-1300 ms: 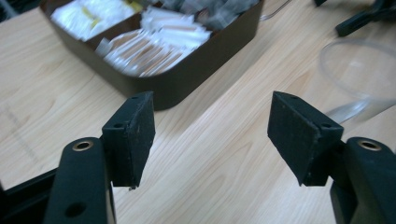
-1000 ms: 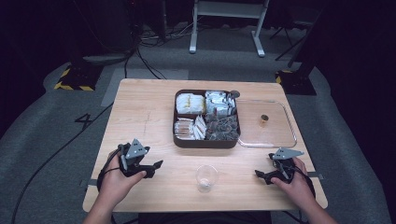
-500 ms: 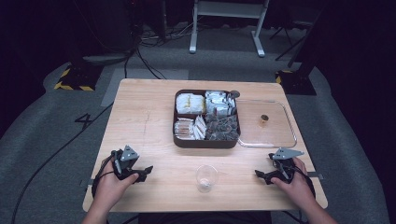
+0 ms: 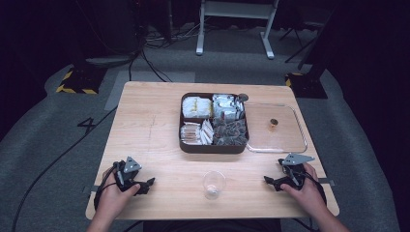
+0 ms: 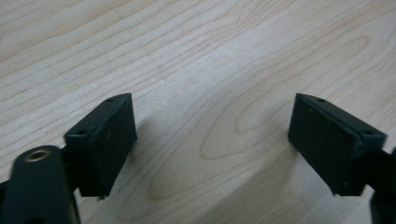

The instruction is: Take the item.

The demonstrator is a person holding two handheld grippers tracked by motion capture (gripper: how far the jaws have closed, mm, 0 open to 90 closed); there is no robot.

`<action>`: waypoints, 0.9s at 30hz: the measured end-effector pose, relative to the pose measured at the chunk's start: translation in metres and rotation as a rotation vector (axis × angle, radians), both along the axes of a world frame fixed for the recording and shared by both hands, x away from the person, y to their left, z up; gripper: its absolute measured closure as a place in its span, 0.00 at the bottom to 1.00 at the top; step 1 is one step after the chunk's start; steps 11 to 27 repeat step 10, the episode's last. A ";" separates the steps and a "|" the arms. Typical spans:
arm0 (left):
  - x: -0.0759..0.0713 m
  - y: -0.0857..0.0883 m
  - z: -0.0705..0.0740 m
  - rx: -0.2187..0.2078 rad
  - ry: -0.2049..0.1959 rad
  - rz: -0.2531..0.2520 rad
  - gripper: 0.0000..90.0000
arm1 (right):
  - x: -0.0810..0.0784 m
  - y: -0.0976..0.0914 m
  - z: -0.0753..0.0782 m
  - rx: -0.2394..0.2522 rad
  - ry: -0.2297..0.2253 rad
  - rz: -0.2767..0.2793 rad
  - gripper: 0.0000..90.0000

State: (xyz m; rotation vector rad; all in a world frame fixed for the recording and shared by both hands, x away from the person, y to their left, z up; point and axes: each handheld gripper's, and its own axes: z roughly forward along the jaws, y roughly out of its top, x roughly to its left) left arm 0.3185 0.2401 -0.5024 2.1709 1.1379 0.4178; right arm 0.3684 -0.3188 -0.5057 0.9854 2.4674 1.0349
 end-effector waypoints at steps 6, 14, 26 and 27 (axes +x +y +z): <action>0.002 -0.001 -0.003 -0.012 -0.016 0.012 0.12 | 0.000 0.000 0.000 0.000 0.000 0.000 0.02; 0.001 -0.001 -0.003 -0.006 -0.018 0.024 0.11 | 0.000 0.000 0.000 0.000 0.000 0.000 0.02; 0.001 -0.001 -0.003 -0.006 -0.018 0.024 0.11 | 0.000 0.000 0.000 0.000 0.000 0.000 0.02; 0.001 -0.001 -0.003 -0.006 -0.018 0.024 0.11 | 0.000 0.000 0.000 0.000 0.000 0.000 0.02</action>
